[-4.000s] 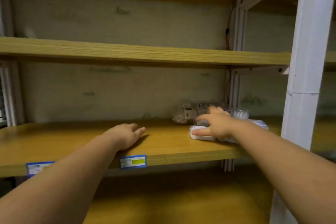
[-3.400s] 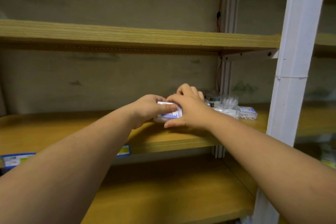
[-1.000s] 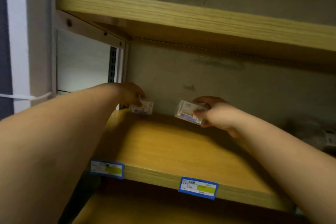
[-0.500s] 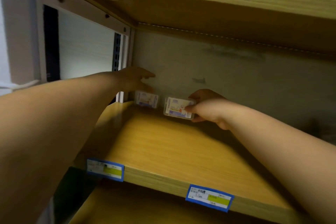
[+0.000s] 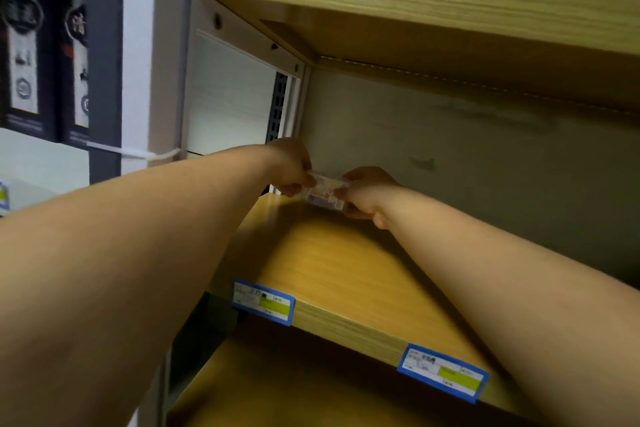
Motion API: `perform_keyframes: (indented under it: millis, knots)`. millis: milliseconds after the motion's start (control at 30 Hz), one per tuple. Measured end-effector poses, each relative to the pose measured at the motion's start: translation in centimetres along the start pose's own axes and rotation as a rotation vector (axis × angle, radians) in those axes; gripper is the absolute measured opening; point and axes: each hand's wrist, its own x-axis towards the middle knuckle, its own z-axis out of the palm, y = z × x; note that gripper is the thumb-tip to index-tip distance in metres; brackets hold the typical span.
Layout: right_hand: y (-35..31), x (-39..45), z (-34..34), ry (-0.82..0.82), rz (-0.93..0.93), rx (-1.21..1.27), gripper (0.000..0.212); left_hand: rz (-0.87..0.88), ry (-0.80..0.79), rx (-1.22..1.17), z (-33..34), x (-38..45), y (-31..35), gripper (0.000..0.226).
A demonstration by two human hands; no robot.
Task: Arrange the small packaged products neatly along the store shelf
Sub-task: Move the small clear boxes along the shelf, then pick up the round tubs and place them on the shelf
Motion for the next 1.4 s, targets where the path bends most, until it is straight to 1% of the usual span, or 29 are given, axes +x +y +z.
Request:
perform_keyframes:
  millis: [100, 200, 300, 400, 467, 533, 667, 767, 900, 967, 1100, 1167, 1300, 1400]
  knots:
    - [0.1, 0.6, 0.4, 0.047, -0.023, -0.097, 0.040, -0.019, 0.003, 0.030, 0.4, 0.0, -0.2, 0.036]
    - [0.5, 0.8, 0.7, 0.063, -0.004, -0.111, 0.029, -0.033, 0.001, 0.045, 0.8, 0.1, -0.6, 0.035]
    - [1.2, 1.6, 1.4, 0.042, 0.007, -0.109, 0.036, -0.043, 0.008, 0.023, 1.0, 0.2, -0.8, 0.037]
    - [1.6, 1.6, 1.7, 0.060, -0.006, -0.154, 0.039, -0.036, 0.013, 0.040, 1.0, 0.1, -0.9, 0.038]
    - [1.9, 1.7, 1.8, 0.066, -0.015, -0.163, 0.043, -0.041, 0.015, 0.044, 1.0, 0.0, -0.8, 0.044]
    - [2.0, 1.7, 1.8, 0.024, 0.002, -0.139, 0.046, -0.039, 0.037, 0.049, 1.1, -0.4, -0.6, 0.053]
    - [1.7, -0.1, 0.0, -0.066, 0.040, -0.238, 0.048, 0.034, 0.189, 0.130, 1.3, -0.8, 0.0, 0.070]
    - [1.6, -2.6, -2.6, -0.030, 0.017, -0.288, 0.048, 0.109, 0.290, 0.070, 1.6, -1.1, 1.7, 0.069]
    - [2.8, -6.8, -6.6, 0.055, -0.134, -0.335, 0.052, 0.201, 0.307, -0.037, 3.3, -2.1, 6.0, 0.059]
    - [3.7, -9.2, -9.3, 0.134, -0.164, -0.409, 0.052, 0.251, 0.286, -0.055, 4.8, -2.7, 8.7, 0.057]
    - [6.6, -13.5, -16.1, 0.243, -0.115, -0.596, 0.055, 0.427, 0.249, -0.113, 7.9, -4.9, 15.0, 0.051]
    - [8.4, -16.3, -20.0, 0.300, -0.083, -0.647, 0.054, 0.509, 0.211, -0.124, 9.2, -6.4, 18.3, 0.050]
    - [11.9, -22.2, -27.8, 0.450, -0.007, -0.775, 0.038, 0.597, 0.050, -0.119, 12.0, -9.1, 25.0, 0.052]
    - [14.8, -25.8, -33.4, 0.531, 0.046, -0.761, 0.026, 0.630, 0.006, -0.153, 14.7, -10.6, 29.8, 0.050]
